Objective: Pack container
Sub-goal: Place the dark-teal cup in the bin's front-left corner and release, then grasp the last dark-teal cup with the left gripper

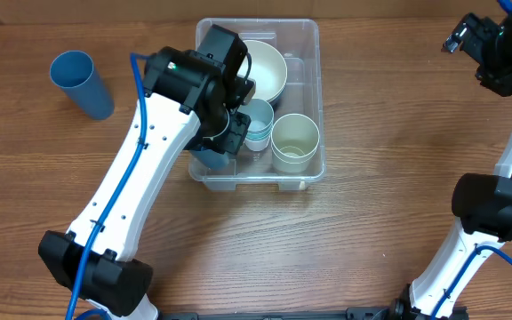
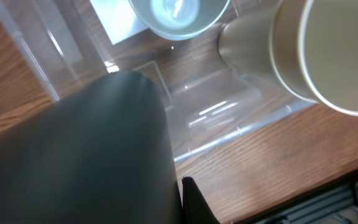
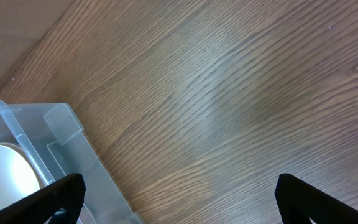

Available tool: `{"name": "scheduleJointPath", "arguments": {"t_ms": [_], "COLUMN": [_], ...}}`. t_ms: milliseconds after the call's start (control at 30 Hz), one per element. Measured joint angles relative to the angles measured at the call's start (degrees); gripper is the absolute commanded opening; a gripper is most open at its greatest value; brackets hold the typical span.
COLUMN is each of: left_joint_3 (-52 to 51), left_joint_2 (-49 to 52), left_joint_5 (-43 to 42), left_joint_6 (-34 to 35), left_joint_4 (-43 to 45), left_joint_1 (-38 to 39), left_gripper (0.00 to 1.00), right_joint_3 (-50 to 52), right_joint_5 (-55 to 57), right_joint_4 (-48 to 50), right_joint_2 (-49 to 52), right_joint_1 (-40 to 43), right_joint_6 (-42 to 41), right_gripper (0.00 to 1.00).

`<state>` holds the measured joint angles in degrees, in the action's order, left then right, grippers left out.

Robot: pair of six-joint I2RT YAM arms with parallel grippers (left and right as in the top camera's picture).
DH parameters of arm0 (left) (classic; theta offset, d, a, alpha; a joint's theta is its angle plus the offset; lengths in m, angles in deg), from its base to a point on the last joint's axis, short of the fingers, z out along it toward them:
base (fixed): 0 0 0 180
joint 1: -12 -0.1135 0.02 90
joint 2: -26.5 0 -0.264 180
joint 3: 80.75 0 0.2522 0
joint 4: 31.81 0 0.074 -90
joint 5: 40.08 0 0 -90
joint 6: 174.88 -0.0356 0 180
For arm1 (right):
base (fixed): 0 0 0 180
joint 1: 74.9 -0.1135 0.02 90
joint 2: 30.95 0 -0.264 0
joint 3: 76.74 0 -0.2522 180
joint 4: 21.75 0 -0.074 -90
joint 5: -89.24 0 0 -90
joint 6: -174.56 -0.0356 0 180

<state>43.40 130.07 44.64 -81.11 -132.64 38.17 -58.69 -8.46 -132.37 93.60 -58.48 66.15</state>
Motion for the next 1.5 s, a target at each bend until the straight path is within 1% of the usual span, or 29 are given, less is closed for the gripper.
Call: {"name": "scheduleJointPath", "arguments": {"t_ms": [100,400,433,467,500,533,567,667,767,867,1033,1067,1100,1133,1167,1233,1300,1333,1367,1500], "left_joint_3": [-4.7,-14.3,-15.6,-16.5,-17.3,-17.7,-17.8,-17.9,-17.9,-16.7,-3.0,-0.4,3.0,5.9,8.8,12.2,13.4,13.4,13.4,13.4], "left_joint_2": [0.1,0.2,0.2,0.2,0.2,0.2,0.2,0.2,0.2,0.3,0.3,0.3,0.3,0.3,0.3,0.3,0.3,0.3,0.3,0.3], "left_joint_5": [-0.6,-1.4,-1.5,-1.6,-1.6,-1.6,-1.6,-1.6,-1.6,-1.6,-1.6,-1.4,-0.3,1.9,5.8,12.1,17.0,19.1,19.8,21.0], "left_joint_6": [0.4,0.7,0.7,0.7,0.8,0.9,1.0,1.5,1.5,1.5,1.5,1.5,1.5,1.5,2.3,4.0,6.1,7.5,8.3,10.2], "left_joint_4": [3.2,10.9,11.9,12.6,13.2,13.4,13.7,15.3,16.6,16.0,13.1,12.2,11.1,9.6,8.0,6.3,5.7,5.9,6.4,14.2], "left_joint_1": [0.0,0.0,0.0,0.0,0.0,0.0,0.0,0.0,0.0,0.0,0.0,0.0,0.0,0.0,0.0,-0.8,-3.5,-7.2,-9.8,-24.8], "left_gripper": [0.04,0.04,0.11,0.21,0.40,0.50,0.54,0.58,0.58,0.57,0.61,0.63,0.74,0.80,0.83,0.84,0.84,0.85,0.84,0.87], "right_joint_3": [0.0,0.0,0.0,0.0,0.0,0.0,0.0,0.0,0.0,0.0,0.0,0.0,0.0,0.0,0.0,0.0,0.0,0.0,0.0,0.0], "right_joint_5": [0.0,0.0,0.0,0.0,0.0,0.0,0.0,0.0,0.0,0.0,0.0,0.0,0.0,0.0,0.0,0.0,0.0,0.0,0.0,0.0], "right_joint_4": [0.0,0.0,0.0,0.0,0.0,0.0,0.0,0.0,0.0,0.0,0.0,0.0,0.0,0.0,0.0,0.0,0.0,0.0,0.0,0.0], "right_joint_2": [0.0,0.0,0.0,0.0,0.0,0.0,0.0,0.0,0.0,0.0,0.0,0.0,0.0,0.0,0.0,0.0,0.0,0.0,0.0,0.0], "right_joint_1": [0.0,0.0,0.0,0.0,0.0,0.0,0.0,0.0,0.0,0.0,0.0,0.0,0.0,0.0,0.0,0.0,0.0,0.0,0.0,0.0], "right_joint_6": [0.0,0.0,0.0,0.0,0.0,0.0,0.0,0.0,0.0,0.0,0.0,0.0,0.0,0.0,0.0,0.0,0.0,0.0,0.0,0.0], "right_gripper": [1.00,1.00,1.00,1.00,1.00,1.00,1.00,1.00,1.00,1.00,1.00,1.00,1.00,1.00,1.00,1.00,1.00,1.00,1.00,1.00]}}
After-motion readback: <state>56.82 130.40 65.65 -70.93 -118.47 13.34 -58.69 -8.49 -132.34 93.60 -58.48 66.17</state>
